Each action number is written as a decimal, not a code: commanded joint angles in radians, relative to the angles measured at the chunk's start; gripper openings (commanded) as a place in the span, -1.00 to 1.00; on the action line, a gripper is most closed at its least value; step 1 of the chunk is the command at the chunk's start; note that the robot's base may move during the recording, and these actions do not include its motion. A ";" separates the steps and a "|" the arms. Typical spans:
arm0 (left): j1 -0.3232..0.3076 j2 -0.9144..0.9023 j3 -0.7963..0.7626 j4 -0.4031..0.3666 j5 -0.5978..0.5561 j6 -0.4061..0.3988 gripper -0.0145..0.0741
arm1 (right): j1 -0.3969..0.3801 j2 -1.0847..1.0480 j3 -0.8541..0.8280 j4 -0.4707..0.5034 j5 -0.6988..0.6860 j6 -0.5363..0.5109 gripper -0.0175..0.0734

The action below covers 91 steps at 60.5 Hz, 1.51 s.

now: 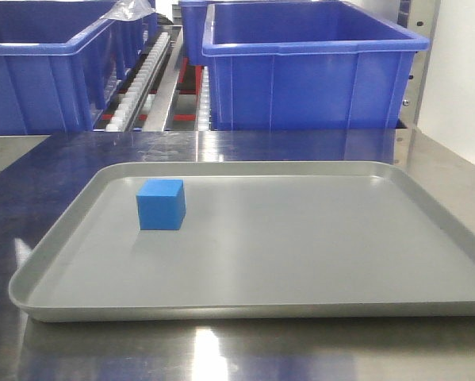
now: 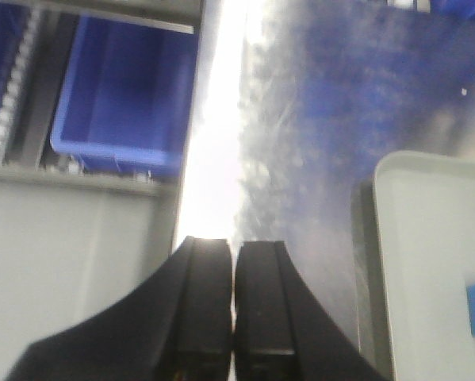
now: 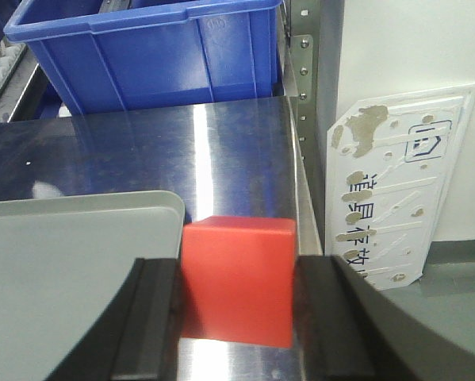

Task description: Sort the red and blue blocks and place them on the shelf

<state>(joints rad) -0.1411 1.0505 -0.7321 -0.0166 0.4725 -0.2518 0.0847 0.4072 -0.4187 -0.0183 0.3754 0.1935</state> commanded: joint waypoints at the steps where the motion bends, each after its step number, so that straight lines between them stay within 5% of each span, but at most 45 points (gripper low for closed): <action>1: -0.028 -0.012 -0.037 -0.018 -0.032 0.003 -0.36 | -0.005 0.004 -0.028 -0.011 -0.094 -0.002 -0.51; 7: -0.072 -0.012 -0.037 -0.018 -0.048 0.003 -0.23 | -0.005 0.004 -0.028 -0.011 -0.094 -0.002 -0.51; 19: -0.184 0.002 -0.040 -0.056 -0.173 0.003 0.34 | -0.005 0.004 -0.028 -0.011 -0.094 -0.002 -0.51; 36: -0.306 0.202 -0.253 -0.066 -0.022 0.003 0.34 | -0.005 0.004 -0.028 -0.011 -0.094 -0.002 -0.51; 56: -0.369 0.484 -0.518 -0.066 0.221 -0.001 0.35 | -0.005 0.004 -0.028 -0.011 -0.094 -0.002 -0.51; 82: -0.511 0.608 -0.628 -0.056 0.276 -0.037 0.35 | -0.005 0.004 -0.028 -0.011 -0.094 -0.002 -0.51; 91: -0.529 0.618 -0.629 0.007 0.317 -0.118 0.35 | -0.005 0.004 -0.028 -0.011 -0.094 -0.002 -0.51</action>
<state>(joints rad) -0.6595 1.7048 -1.3258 -0.0410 0.7996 -0.3215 0.0847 0.4072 -0.4187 -0.0183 0.3754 0.1935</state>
